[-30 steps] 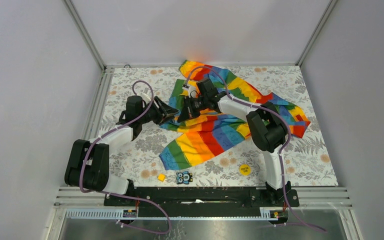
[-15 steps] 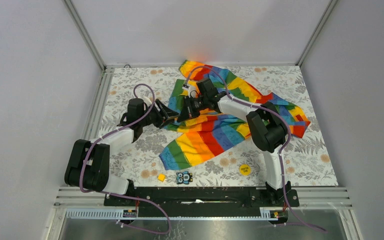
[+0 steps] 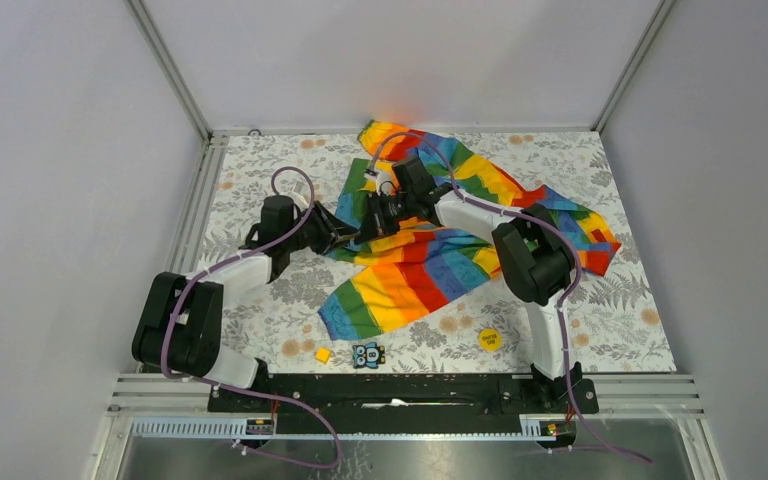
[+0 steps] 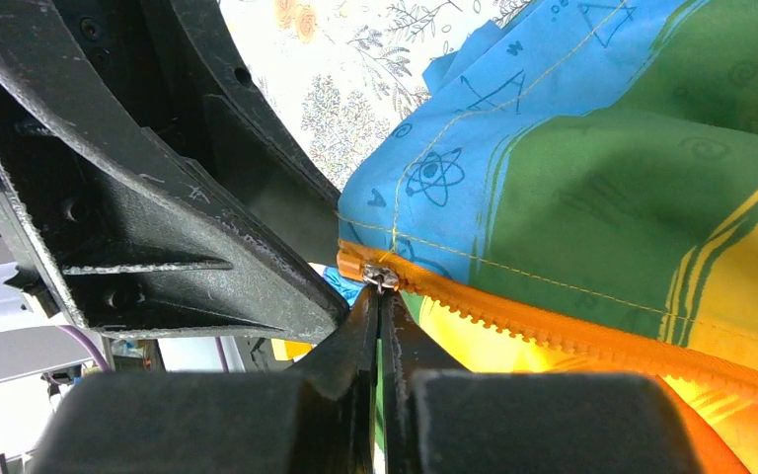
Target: Zip up the jacket
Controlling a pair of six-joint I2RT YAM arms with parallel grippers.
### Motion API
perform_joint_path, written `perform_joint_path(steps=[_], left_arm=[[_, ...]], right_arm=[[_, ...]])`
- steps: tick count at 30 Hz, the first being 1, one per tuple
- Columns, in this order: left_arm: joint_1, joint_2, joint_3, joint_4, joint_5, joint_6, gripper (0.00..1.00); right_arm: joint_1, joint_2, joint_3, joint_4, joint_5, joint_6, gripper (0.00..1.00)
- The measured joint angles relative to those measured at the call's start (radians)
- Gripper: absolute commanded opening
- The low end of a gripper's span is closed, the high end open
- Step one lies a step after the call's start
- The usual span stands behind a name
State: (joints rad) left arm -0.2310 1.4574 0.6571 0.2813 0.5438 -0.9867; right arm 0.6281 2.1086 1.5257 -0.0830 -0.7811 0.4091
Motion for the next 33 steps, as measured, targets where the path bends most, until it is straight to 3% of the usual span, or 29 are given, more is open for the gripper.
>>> perform_joint_path(steps=[6,11,16,23,25,30,33], left_arm=[[-0.007,0.0,0.003,-0.004,-0.046,0.005,0.37],[-0.011,0.0,0.0,0.017,-0.086,-0.019,0.29],[-0.01,0.0,-0.027,0.072,-0.148,-0.062,0.36],[-0.01,0.01,-0.043,0.093,-0.174,-0.097,0.18],[-0.01,0.019,-0.043,0.1,-0.174,-0.103,0.01],[-0.01,0.024,-0.027,0.093,-0.161,-0.048,0.0],[-0.007,0.024,0.02,0.045,-0.14,0.071,0.0]], right_arm=[[0.0,0.0,0.0,-0.001,0.015,0.0,0.0],[0.0,0.0,0.0,0.0,0.029,0.0,0.0],[0.008,0.0,0.002,-0.001,0.011,0.0,0.0],[0.019,0.0,0.003,-0.002,0.009,0.0,0.0],[0.019,0.0,0.007,-0.002,0.009,0.0,0.0],[0.02,0.008,0.049,-0.069,0.025,-0.012,0.0],[0.02,0.069,0.211,-0.263,0.043,-0.103,0.0]])
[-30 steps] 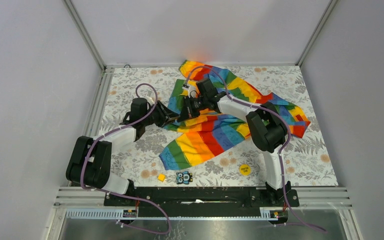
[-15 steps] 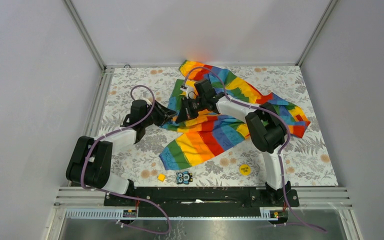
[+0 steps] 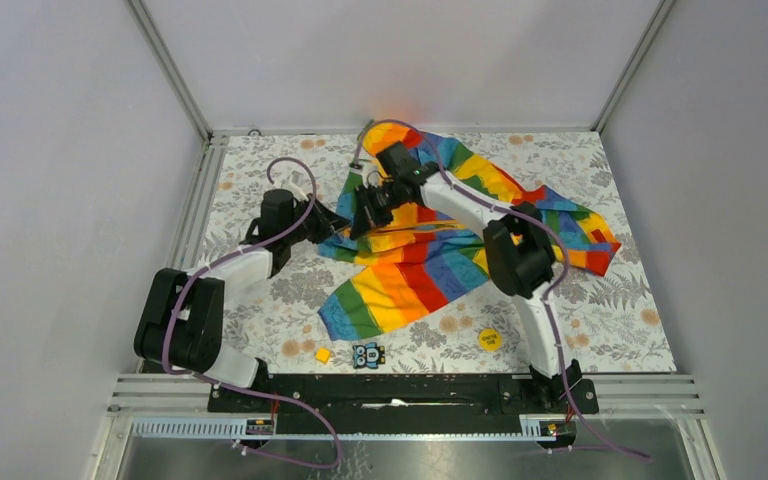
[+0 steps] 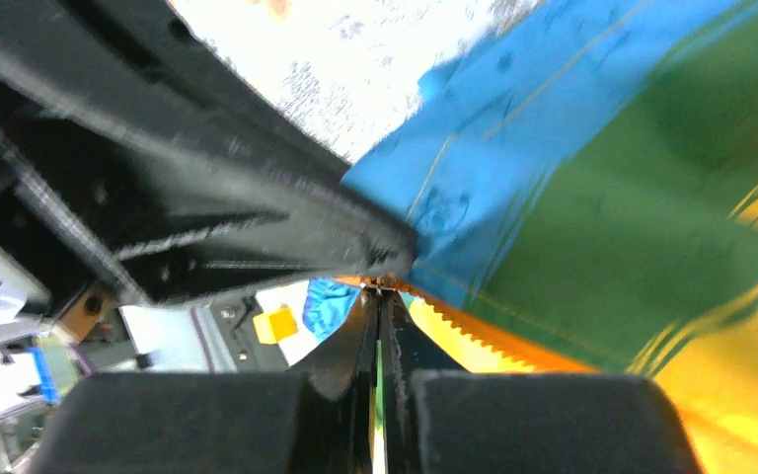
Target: Zip up the jacket
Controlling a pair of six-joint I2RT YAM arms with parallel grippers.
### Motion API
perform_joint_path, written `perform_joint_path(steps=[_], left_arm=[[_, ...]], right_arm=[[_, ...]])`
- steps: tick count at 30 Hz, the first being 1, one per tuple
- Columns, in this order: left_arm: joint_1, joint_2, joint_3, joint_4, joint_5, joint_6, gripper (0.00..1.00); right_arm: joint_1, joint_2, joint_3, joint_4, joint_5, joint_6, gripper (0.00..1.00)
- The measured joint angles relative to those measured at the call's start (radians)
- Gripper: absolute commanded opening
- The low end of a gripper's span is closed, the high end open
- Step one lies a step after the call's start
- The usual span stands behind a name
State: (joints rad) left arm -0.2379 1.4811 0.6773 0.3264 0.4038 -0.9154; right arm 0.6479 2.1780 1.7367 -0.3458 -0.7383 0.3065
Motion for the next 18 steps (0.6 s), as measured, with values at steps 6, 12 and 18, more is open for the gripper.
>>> perform_joint_path(steps=[6,12,18], left_arm=[[0.035,-0.024,0.111,-0.156,0.043,0.257,0.0],[0.029,-0.026,0.127,-0.24,0.121,0.324,0.0],[0.026,-0.027,0.18,-0.333,0.103,0.358,0.0]], right_arm=[[-0.04,0.209,0.409,-0.409,0.027,-0.224,0.0],[-0.118,0.196,0.248,-0.457,0.055,-0.237,0.0],[-0.085,0.158,0.158,-0.428,0.094,-0.233,0.0]])
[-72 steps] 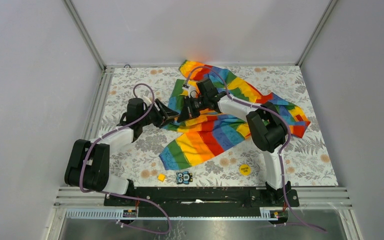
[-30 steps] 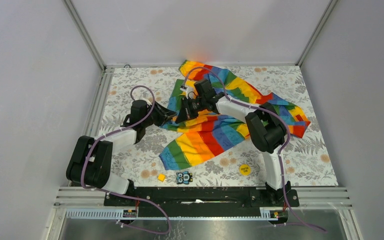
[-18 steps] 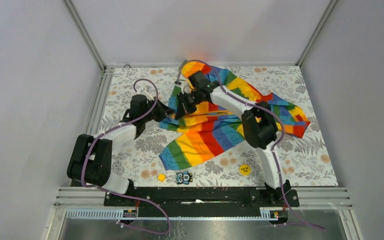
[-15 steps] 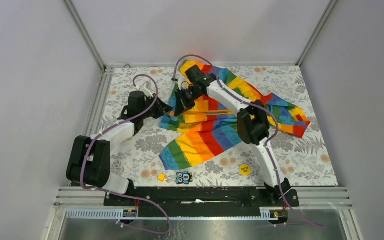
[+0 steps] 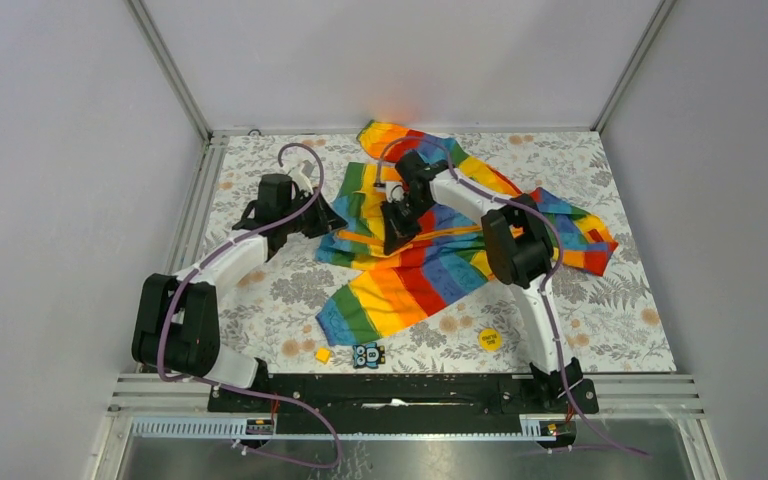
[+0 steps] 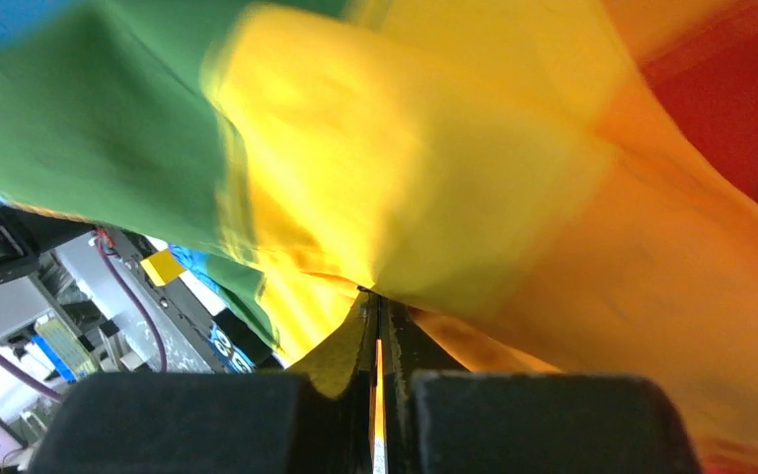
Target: Zip up the jacket
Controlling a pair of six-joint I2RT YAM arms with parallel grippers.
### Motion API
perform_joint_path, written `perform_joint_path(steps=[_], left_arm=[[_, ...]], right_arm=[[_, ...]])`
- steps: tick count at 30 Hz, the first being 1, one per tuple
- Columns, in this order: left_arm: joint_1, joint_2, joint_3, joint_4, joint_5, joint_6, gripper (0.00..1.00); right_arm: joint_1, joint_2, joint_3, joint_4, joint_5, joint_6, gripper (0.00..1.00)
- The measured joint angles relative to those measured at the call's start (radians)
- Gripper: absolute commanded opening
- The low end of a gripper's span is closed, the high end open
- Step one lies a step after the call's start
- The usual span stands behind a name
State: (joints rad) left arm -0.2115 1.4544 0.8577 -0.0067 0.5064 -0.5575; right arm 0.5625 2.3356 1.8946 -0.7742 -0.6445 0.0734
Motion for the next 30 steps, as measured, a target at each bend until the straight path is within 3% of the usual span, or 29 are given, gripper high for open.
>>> perform_joint_path(steps=[8,13,20,25,26,27,28,29,30], left_arm=[[-0.002,0.0,0.08,-0.128,-0.215,-0.002,0.0],[-0.002,0.005,0.103,-0.137,-0.322,-0.047,0.0],[-0.002,0.042,0.087,-0.132,-0.359,-0.083,0.0],[-0.021,0.051,0.074,-0.121,-0.33,-0.101,0.0],[-0.032,0.051,0.074,-0.116,-0.325,-0.101,0.0],[-0.037,0.051,0.074,-0.11,-0.325,-0.101,0.0],[-0.037,0.051,0.074,-0.103,-0.327,-0.101,0.0],[-0.037,0.051,0.074,-0.101,-0.328,-0.1,0.0],[-0.035,0.051,0.074,-0.101,-0.335,-0.093,0.02]], right_arm=[[-0.109,-0.121,-0.08,-0.043,0.194,-0.059,0.0],[-0.232,-0.247,-0.261,-0.037,0.315,-0.2,0.0],[-0.558,-0.278,-0.344,-0.078,0.349,-0.42,0.0],[-0.74,-0.235,-0.301,-0.114,0.332,-0.451,0.0],[-0.749,-0.224,-0.293,-0.122,0.34,-0.448,0.04],[-0.751,-0.213,-0.285,-0.126,0.345,-0.442,0.15],[-0.748,-0.209,-0.282,-0.125,0.348,-0.434,0.32],[-0.742,-0.208,-0.282,-0.119,0.354,-0.425,0.78],[-0.734,-0.212,-0.284,-0.105,0.38,-0.409,0.97]])
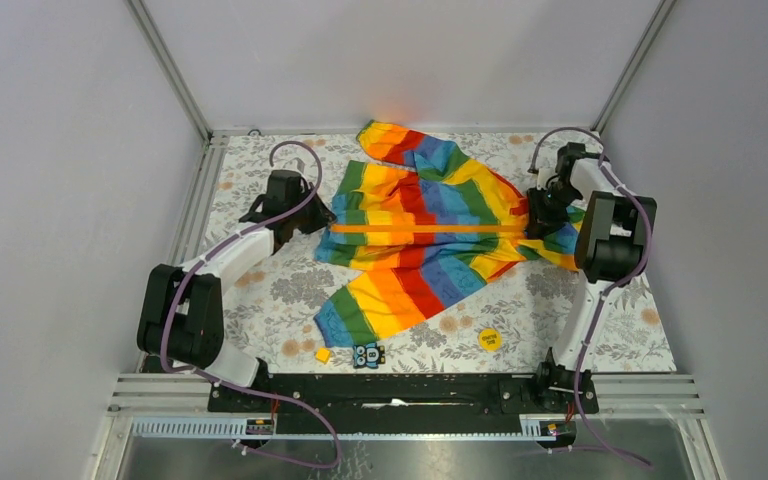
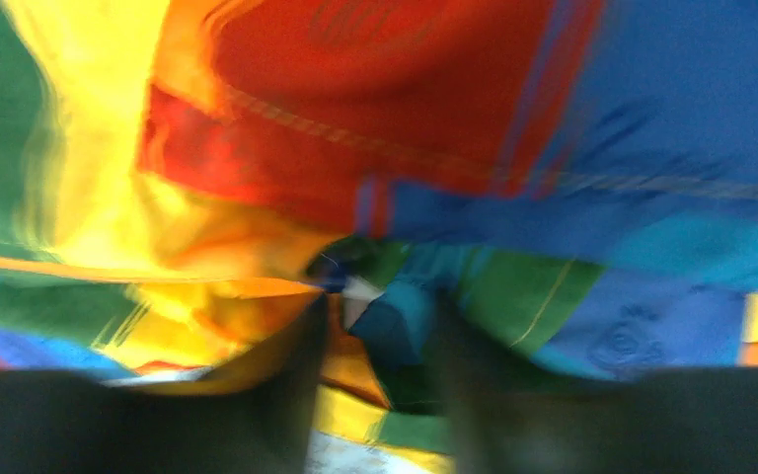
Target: Zip up the jacket
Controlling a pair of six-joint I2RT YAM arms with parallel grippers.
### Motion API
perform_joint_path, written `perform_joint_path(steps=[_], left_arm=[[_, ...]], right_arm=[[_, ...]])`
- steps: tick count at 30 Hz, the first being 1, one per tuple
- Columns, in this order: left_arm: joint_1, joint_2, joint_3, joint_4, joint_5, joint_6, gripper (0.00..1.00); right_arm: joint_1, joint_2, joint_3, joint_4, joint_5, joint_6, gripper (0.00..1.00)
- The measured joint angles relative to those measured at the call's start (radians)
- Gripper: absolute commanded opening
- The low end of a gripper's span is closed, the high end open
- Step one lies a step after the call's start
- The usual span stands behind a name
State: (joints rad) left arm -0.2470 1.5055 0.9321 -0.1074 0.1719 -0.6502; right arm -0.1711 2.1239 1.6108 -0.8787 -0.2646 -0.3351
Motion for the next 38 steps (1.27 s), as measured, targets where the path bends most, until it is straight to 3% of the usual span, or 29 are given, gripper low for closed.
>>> perform_joint_path(steps=[3,7,8,11,14,19,27,31,38], left_arm=[[0.018,0.005,0.002,-0.006,-0.032,0.025,0.42],[0.038,0.011,0.024,-0.055,-0.094,0.048,0.81],[0.039,0.011,0.039,-0.077,-0.109,0.049,0.87],[0.028,0.005,0.085,-0.121,-0.147,0.071,0.91],[0.004,-0.044,0.117,-0.159,-0.163,0.099,0.98],[-0.022,-0.183,0.2,-0.202,-0.06,0.156,0.99],[-0.03,-0.398,0.415,-0.205,0.14,0.233,0.99],[-0.031,-0.549,0.436,-0.155,0.14,0.244,0.99],[-0.032,-0.695,0.46,-0.072,0.1,0.254,0.99]], right_arm=[[0.03,-0.042,-0.032,0.077,0.112,0.071,1.0],[0.112,-0.203,-0.103,0.147,0.243,0.203,1.0],[0.153,-0.254,-0.117,0.164,0.273,0.244,1.0],[0.293,-0.407,-0.149,0.204,0.325,0.366,1.0],[0.397,-0.554,-0.166,0.214,0.267,0.476,1.0],[0.389,-0.892,-0.278,0.289,0.14,0.612,1.0],[0.38,-1.445,-0.3,0.467,0.247,0.664,1.0],[0.38,-1.567,-0.292,0.521,0.326,0.654,1.0],[0.38,-1.617,-0.323,0.503,0.414,0.626,1.0]])
